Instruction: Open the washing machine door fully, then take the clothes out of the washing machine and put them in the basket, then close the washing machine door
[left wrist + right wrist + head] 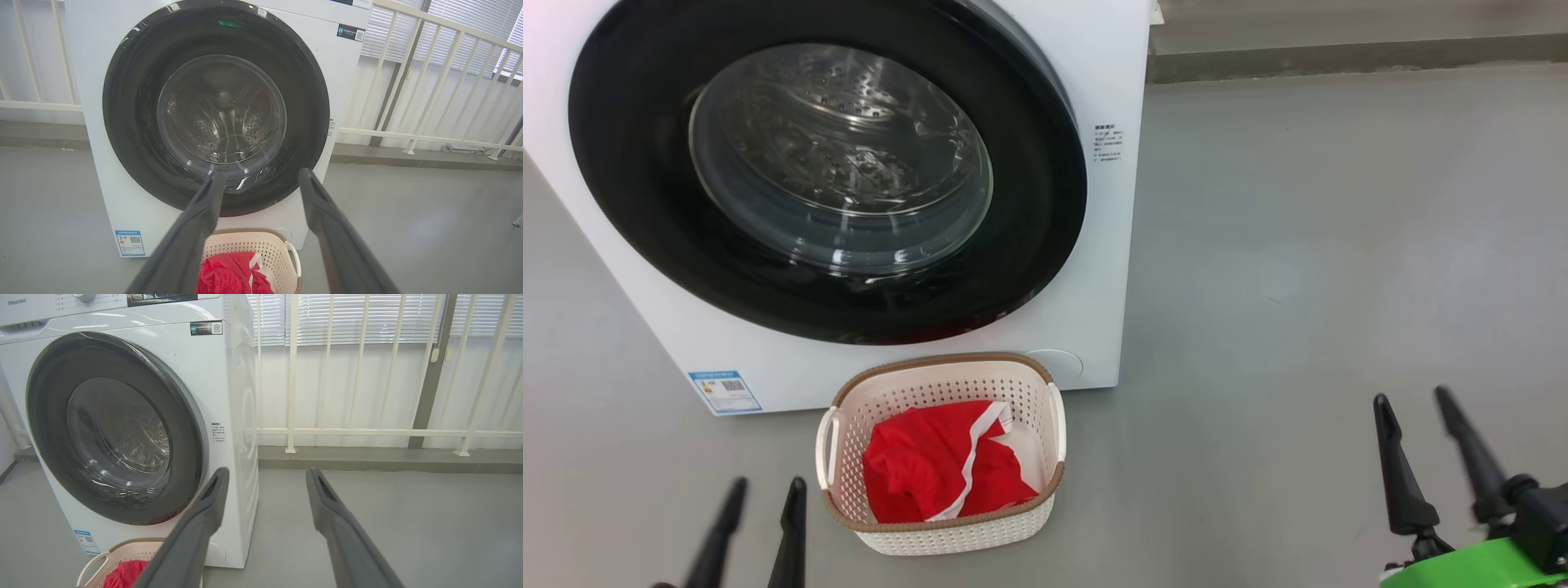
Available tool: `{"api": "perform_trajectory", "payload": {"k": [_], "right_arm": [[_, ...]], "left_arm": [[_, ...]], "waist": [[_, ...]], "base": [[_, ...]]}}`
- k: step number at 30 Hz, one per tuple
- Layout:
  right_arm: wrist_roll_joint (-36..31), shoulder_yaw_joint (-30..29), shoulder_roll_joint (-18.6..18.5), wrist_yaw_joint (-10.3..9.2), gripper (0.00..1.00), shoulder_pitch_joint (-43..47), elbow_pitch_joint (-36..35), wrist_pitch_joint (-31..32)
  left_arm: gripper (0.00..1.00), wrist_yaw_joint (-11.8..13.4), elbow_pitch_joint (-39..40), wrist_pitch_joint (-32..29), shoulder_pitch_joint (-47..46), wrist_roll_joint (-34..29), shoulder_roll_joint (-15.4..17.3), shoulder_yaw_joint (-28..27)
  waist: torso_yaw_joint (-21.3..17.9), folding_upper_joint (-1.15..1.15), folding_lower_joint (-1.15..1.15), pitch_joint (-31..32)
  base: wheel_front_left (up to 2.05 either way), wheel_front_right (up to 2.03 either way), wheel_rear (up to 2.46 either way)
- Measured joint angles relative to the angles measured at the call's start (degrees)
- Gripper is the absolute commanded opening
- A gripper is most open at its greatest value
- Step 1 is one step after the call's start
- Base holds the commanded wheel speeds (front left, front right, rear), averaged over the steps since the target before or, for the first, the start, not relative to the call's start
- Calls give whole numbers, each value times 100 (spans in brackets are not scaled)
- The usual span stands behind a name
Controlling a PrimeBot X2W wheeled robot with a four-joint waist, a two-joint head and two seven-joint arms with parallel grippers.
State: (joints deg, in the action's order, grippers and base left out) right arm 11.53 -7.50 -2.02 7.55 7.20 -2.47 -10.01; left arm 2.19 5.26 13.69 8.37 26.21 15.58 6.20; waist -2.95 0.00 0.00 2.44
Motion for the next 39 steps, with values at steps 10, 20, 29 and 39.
{"api": "perform_trajectory", "payload": {"k": [10,20,29,39], "right_arm": [[180,80,119,0,0,198,509,51],[842,91,114,0,0,183,610,149],[1429,99,105,0,0,104,708,248],[2147,108,79,0,0,19,820,375]], "left_arm": [[0,-7,-472,-57,24,134,-297,158],[0,-31,-598,-201,18,714,-368,100],[0,-129,-730,-312,-18,1173,-414,30],[0,-222,-875,-488,-147,1784,-499,-70]], "waist": [[8,0,0,-7],[32,0,1,-29],[53,0,1,-49],[79,0,1,-71]], "base": [[0,0,0],[0,0,0],[0,0,0],[0,0,0]]}}
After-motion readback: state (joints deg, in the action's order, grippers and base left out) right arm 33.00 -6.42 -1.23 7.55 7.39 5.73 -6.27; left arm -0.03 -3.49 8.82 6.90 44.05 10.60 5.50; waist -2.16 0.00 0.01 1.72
